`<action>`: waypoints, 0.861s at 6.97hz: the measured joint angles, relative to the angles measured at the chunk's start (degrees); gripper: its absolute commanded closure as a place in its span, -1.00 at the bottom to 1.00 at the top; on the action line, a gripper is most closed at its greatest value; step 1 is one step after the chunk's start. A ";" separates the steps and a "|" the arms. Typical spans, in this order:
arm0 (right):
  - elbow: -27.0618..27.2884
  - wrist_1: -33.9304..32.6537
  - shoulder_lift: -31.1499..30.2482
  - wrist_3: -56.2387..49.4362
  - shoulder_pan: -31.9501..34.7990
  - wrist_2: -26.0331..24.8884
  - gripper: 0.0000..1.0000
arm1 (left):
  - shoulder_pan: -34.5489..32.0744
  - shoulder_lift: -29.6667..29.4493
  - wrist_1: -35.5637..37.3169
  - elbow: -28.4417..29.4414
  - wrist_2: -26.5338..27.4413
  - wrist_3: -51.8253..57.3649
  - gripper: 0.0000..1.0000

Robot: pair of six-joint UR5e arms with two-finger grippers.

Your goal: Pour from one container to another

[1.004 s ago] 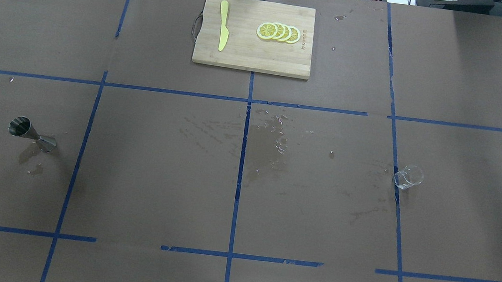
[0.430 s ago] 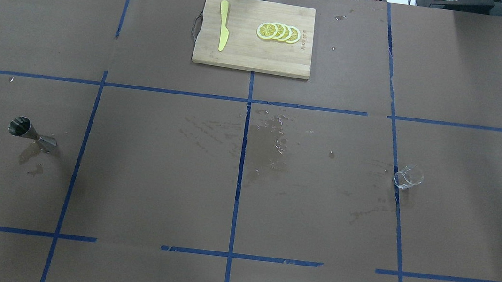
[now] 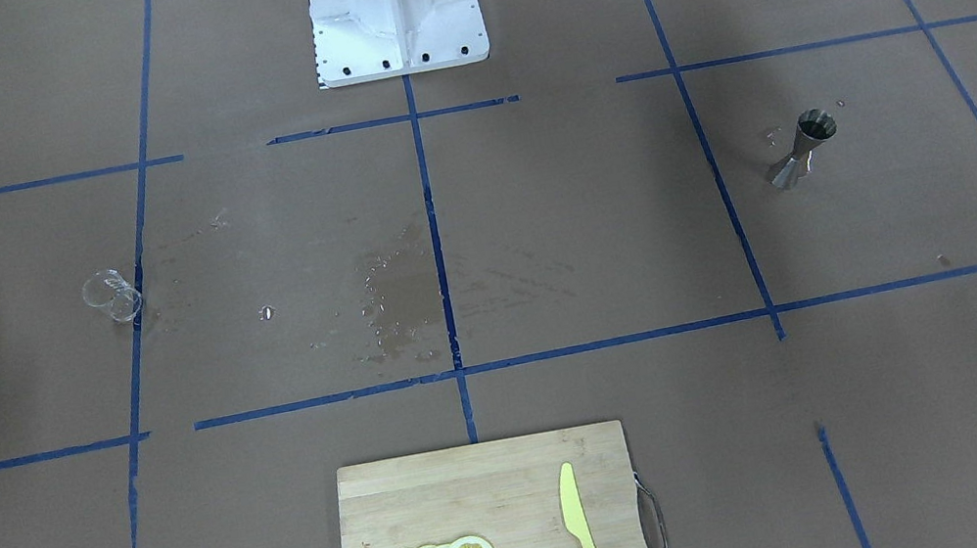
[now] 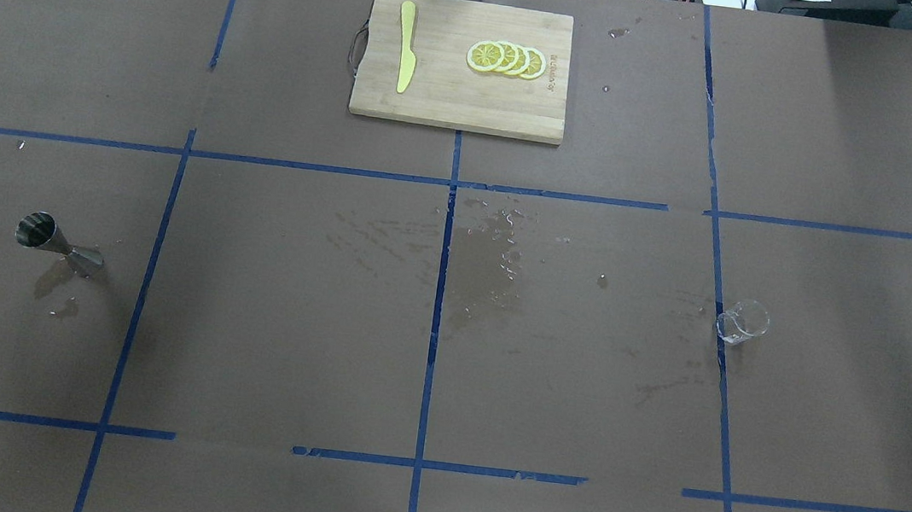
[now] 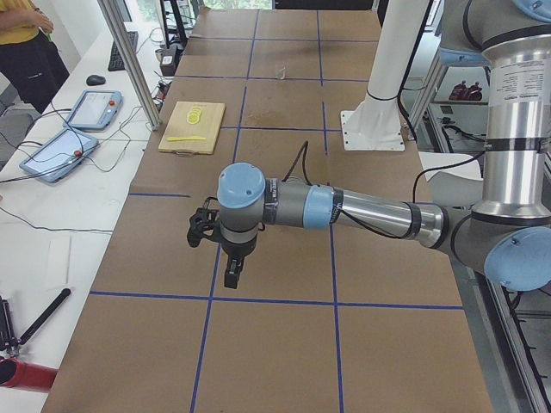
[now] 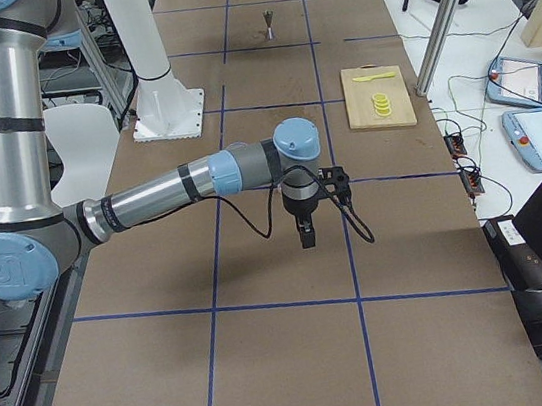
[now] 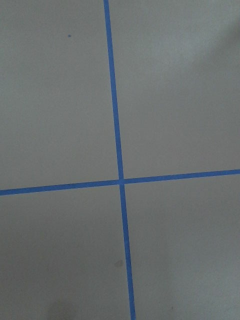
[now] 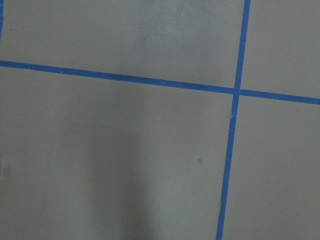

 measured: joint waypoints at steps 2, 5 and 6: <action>-1.25 0.02 0.27 -0.16 -0.68 -0.28 -1.00 | 2.35 -0.11 -0.18 2.35 0.06 -0.03 -1.00; -2.55 0.05 0.50 -0.27 -1.59 -0.46 -1.00 | 2.86 -0.07 0.04 2.91 0.11 -0.04 -1.00; -2.64 0.03 0.49 -0.26 -1.59 -0.33 -1.00 | 2.90 -0.01 0.09 2.85 0.11 -0.02 -1.00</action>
